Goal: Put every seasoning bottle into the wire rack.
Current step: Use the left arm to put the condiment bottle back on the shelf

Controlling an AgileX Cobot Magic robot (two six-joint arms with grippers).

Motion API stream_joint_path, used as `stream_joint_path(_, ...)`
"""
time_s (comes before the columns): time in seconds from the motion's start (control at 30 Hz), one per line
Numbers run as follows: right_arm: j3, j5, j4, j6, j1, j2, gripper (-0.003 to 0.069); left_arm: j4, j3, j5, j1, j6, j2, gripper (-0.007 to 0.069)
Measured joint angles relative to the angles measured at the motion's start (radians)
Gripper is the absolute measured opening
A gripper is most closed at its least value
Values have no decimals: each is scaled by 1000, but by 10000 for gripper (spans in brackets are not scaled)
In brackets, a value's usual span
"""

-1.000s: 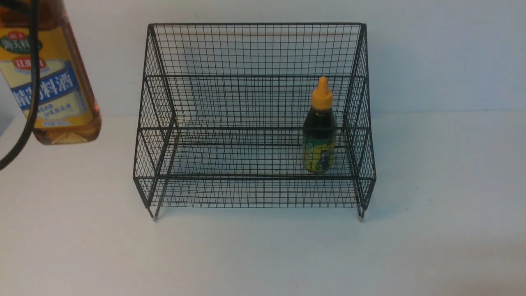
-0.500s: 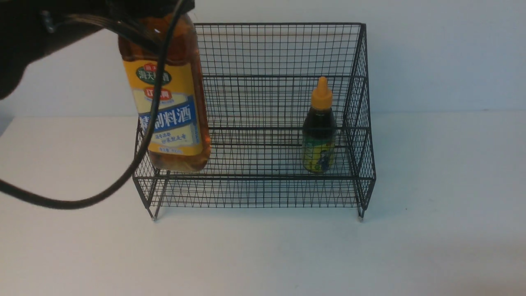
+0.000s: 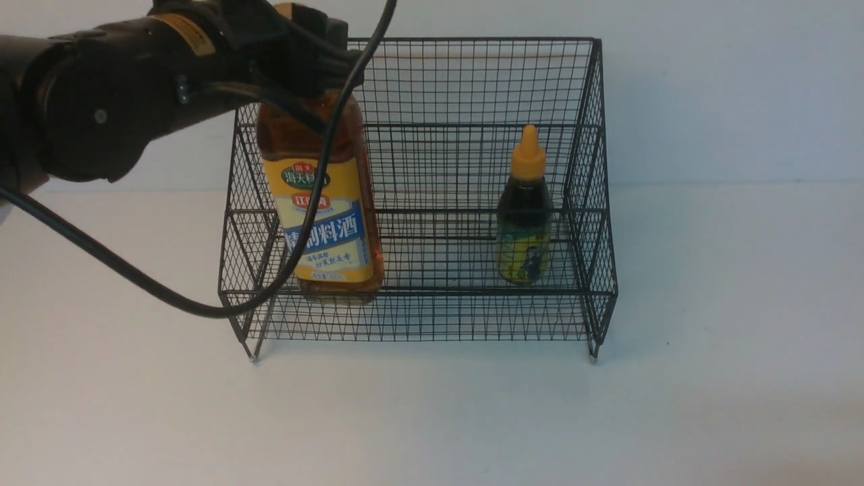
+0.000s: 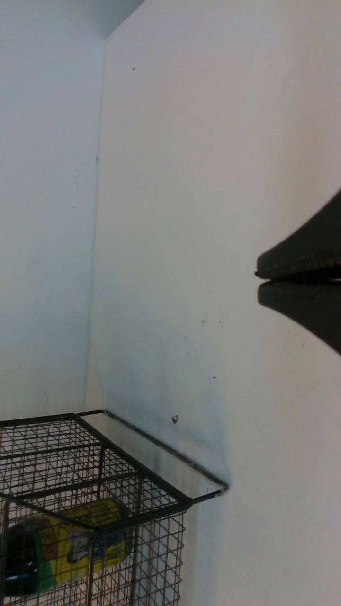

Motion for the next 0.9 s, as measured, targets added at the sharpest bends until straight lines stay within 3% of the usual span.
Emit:
stream_joint_path(0.4,0,0,0,0,0,0,-15,3,57,94,0,-57,0,302)
stream_joint_path(0.9,0,0,0,0,0,0,-15,11,69,60,0,-73,18,302)
